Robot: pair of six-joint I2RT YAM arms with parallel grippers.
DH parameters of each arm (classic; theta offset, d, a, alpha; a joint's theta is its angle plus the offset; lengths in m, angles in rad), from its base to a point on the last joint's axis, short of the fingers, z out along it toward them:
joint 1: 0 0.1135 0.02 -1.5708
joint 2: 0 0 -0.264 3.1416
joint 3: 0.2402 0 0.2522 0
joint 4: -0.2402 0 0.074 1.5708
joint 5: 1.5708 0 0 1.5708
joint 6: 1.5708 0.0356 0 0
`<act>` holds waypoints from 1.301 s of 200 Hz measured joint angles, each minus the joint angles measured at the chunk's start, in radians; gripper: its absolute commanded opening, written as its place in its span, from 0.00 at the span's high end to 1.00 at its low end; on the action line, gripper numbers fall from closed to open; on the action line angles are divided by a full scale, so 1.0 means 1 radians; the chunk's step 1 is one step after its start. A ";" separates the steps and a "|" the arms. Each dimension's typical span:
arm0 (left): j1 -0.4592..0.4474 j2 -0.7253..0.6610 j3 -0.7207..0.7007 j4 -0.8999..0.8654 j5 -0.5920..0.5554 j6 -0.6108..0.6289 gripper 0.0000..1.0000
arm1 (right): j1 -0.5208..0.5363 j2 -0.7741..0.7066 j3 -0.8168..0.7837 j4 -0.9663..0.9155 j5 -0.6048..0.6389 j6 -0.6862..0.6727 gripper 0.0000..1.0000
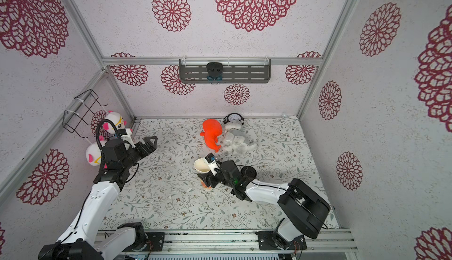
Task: Put the leak-proof paper on the milk tea cups
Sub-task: Place the cup at the center of the board.
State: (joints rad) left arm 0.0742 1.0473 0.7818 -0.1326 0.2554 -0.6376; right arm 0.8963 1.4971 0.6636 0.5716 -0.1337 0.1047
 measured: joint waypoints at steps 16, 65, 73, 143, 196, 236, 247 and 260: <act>0.000 0.000 0.000 -0.002 -0.002 0.001 0.02 | 0.011 -0.017 -0.002 -0.027 0.003 -0.016 0.11; 0.000 -0.002 0.000 -0.007 -0.002 0.002 0.03 | 0.027 -0.099 -0.003 -0.127 0.021 -0.046 0.01; -0.001 -0.002 0.000 -0.008 -0.002 0.004 0.03 | 0.027 -0.114 -0.004 -0.136 0.024 -0.052 0.01; -0.001 -0.002 0.001 -0.024 -0.003 0.020 0.03 | 0.029 -0.179 0.012 -0.259 -0.031 -0.098 0.01; -0.002 0.011 0.022 -0.031 -0.003 0.020 0.02 | 0.029 -0.250 0.040 -0.383 -0.130 -0.138 0.01; -0.002 0.015 0.034 -0.035 -0.003 0.021 0.03 | 0.028 -0.404 0.047 -0.423 -0.121 -0.139 0.01; -0.002 0.017 0.036 -0.038 -0.002 0.022 0.03 | 0.028 -0.447 0.046 -0.425 -0.082 -0.135 0.01; -0.002 0.021 0.037 -0.039 -0.002 0.022 0.03 | 0.028 -0.489 0.046 -0.433 -0.022 -0.119 0.01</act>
State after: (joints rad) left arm 0.0719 1.0687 0.8192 -0.1711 0.2531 -0.6155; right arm 0.9245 1.0077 0.7094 0.1383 -0.1555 -0.0143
